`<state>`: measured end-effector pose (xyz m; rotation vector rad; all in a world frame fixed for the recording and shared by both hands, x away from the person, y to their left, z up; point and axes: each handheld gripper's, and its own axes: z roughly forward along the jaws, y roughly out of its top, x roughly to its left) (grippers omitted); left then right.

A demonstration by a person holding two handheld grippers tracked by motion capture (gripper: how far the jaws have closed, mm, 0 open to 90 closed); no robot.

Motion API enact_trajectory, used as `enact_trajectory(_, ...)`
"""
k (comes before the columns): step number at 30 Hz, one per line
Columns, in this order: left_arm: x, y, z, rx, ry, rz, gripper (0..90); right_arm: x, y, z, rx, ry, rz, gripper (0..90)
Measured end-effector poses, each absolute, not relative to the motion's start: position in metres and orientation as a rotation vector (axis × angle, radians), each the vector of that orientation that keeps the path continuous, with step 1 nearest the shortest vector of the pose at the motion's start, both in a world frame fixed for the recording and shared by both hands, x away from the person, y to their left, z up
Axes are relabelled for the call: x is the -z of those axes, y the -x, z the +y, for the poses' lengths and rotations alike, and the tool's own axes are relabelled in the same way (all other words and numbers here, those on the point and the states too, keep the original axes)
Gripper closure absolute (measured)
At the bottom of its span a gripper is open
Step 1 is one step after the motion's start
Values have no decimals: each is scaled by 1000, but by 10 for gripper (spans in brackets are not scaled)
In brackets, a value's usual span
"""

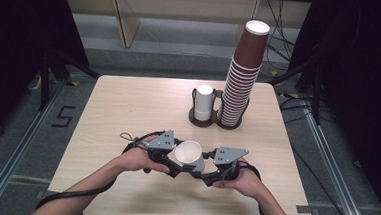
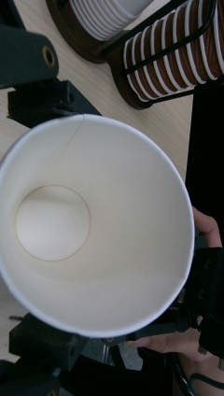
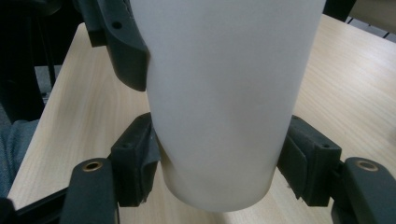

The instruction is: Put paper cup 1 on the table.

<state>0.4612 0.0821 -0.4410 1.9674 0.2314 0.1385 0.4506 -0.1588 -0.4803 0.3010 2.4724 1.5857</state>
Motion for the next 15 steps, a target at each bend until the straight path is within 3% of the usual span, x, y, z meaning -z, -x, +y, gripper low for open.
enact_trajectory(5, 438, -458, 79, -198, -1989, 221, 236, 479, -451, -158, -1559, -359, 2492, 330)
enact_trajectory(11, 433, -452, 80, -290, -2002, 225, 246, 480, -450, -158, -1521, -484, 2503, 195)
enact_trajectory(15, 432, -449, 84, -345, -2011, 258, 247, 481, -449, -163, -1465, -519, 2486, 155)
